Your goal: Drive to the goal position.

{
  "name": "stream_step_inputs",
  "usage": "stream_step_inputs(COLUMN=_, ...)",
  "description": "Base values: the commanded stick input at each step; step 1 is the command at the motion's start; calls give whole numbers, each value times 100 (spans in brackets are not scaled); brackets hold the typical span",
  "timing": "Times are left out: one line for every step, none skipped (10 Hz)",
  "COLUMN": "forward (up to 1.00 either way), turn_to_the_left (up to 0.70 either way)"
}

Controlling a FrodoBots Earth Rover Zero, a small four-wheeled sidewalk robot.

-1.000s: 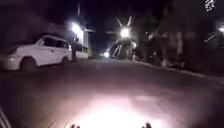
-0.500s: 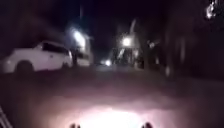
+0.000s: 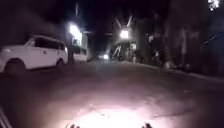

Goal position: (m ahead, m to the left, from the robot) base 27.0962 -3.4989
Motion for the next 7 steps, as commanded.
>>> stream_step_inputs(forward=70, turn_to_the_left=0)
stream_step_inputs(forward=70, turn_to_the_left=0)
stream_step_inputs(forward=70, turn_to_the_left=0)
stream_step_inputs(forward=70, turn_to_the_left=0)
stream_step_inputs(forward=70, turn_to_the_left=0)
stream_step_inputs(forward=70, turn_to_the_left=0)
stream_step_inputs(forward=70, turn_to_the_left=0)
